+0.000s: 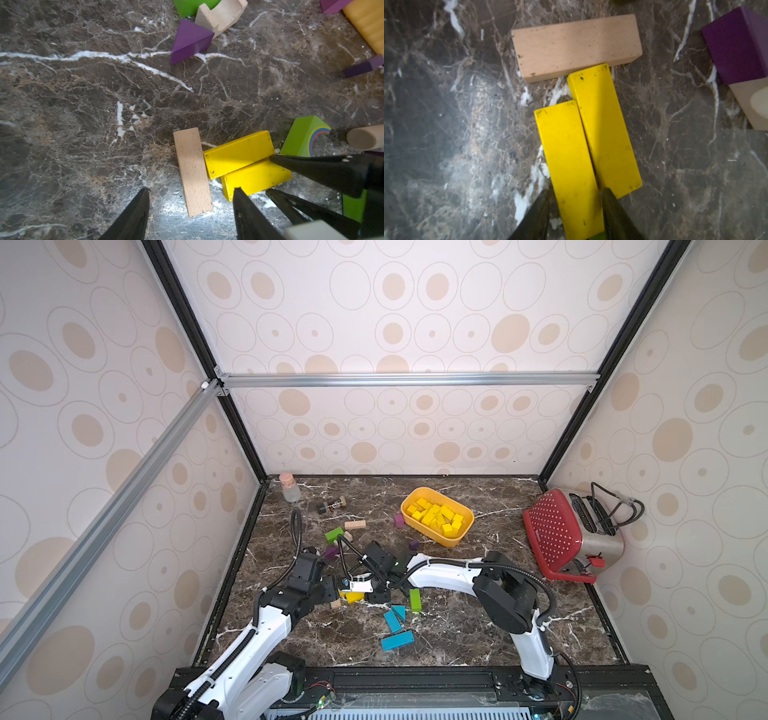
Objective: Pick out the yellow building blocks
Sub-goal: Pick up the building block from the center of the board.
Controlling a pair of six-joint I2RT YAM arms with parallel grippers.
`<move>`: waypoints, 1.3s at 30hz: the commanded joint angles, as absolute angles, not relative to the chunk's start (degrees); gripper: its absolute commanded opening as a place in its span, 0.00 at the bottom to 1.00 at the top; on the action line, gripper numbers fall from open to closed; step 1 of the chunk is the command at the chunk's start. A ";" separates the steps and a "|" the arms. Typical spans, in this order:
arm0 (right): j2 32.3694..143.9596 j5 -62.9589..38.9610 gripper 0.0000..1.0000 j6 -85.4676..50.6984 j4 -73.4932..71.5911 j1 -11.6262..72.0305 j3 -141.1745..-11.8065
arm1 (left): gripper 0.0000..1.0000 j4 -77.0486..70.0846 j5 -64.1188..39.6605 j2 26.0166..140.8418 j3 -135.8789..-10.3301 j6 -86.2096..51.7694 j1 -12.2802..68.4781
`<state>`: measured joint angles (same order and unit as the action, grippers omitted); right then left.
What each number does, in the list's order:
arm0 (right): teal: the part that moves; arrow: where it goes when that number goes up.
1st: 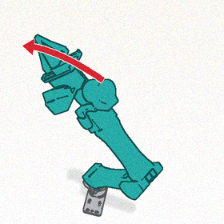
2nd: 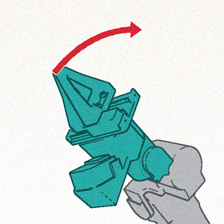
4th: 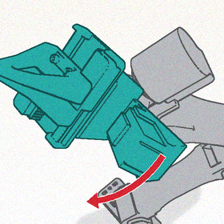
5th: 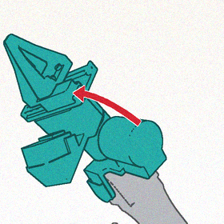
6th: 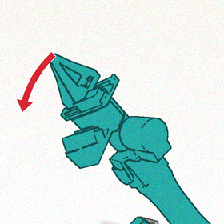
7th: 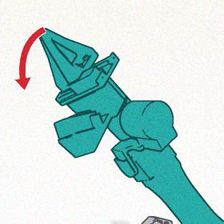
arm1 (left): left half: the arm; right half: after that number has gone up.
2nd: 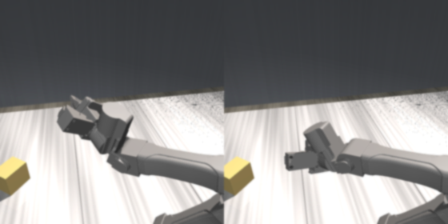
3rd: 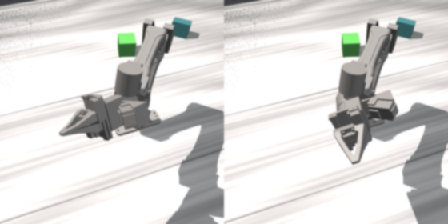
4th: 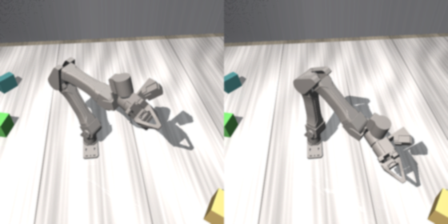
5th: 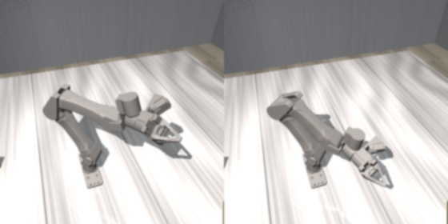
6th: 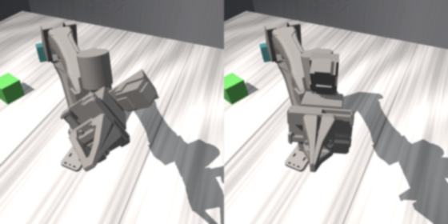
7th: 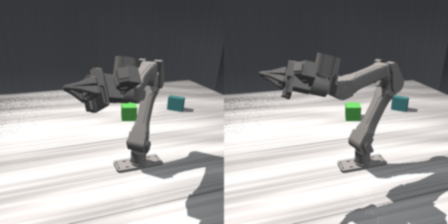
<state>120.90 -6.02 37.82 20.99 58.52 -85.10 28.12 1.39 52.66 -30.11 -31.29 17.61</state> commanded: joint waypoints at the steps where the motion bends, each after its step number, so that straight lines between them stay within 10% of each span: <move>1: 122.75 -5.63 0.43 39.42 24.29 58.91 -85.88 | 0.64 28.74 2.31 52.63 -30.35 -32.61 17.39; 39: 118.35 -10.47 0.29 36.97 27.85 61.53 -83.79 | 0.65 28.32 2.53 51.19 -31.24 -32.64 17.58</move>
<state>120.31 -9.78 36.47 26.48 60.51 -85.08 28.36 1.89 51.66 -29.69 -31.55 17.63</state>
